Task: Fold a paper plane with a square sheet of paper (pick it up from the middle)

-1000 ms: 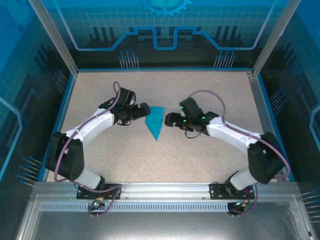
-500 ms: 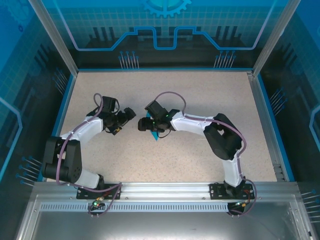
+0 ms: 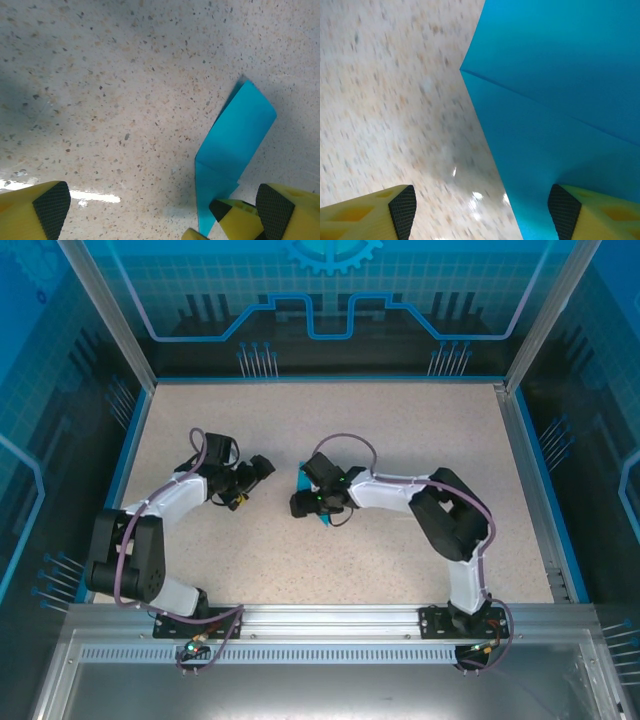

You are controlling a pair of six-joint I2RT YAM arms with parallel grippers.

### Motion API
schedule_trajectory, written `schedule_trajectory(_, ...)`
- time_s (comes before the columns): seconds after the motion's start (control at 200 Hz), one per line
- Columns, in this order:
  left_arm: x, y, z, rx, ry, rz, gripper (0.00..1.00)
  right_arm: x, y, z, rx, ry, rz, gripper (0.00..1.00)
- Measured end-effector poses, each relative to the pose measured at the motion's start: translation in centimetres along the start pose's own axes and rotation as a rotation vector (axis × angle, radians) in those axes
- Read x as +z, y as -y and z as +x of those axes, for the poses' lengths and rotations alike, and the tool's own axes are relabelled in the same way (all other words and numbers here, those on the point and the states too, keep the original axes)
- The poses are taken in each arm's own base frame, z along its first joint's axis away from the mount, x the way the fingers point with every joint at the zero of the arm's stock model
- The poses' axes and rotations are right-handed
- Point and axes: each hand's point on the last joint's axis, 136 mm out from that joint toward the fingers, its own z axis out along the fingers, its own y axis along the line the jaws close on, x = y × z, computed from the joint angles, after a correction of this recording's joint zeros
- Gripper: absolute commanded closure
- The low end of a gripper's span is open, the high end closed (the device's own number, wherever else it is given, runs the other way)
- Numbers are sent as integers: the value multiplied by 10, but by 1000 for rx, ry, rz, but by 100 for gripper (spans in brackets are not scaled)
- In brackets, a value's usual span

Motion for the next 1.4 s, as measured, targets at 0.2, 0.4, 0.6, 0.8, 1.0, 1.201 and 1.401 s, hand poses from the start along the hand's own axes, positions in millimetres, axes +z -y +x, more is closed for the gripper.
schedule_trajectory(0.2,1,6,2,9,-18,30,2,-26,37,35,-135,-67,-3,26)
schedule_trajectory(0.4,7,12,13,39,-49,40,1,-59,41,33,-133,-24,0,25)
schedule_trajectory(0.6,12,17,23,70,-78,47,2,-82,33,3,30,127,-3,27)
schedule_trajectory(0.8,13,30,35,102,-114,94,3,-71,34,2,150,146,2,29)
schedule_trajectory(1.0,17,43,46,135,-152,142,7,-54,41,6,217,131,21,29)
schedule_trajectory(1.201,26,48,58,147,-211,175,16,-46,46,7,249,123,28,30)
schedule_trajectory(1.401,40,53,78,160,-301,193,27,-36,60,14,289,110,40,33)
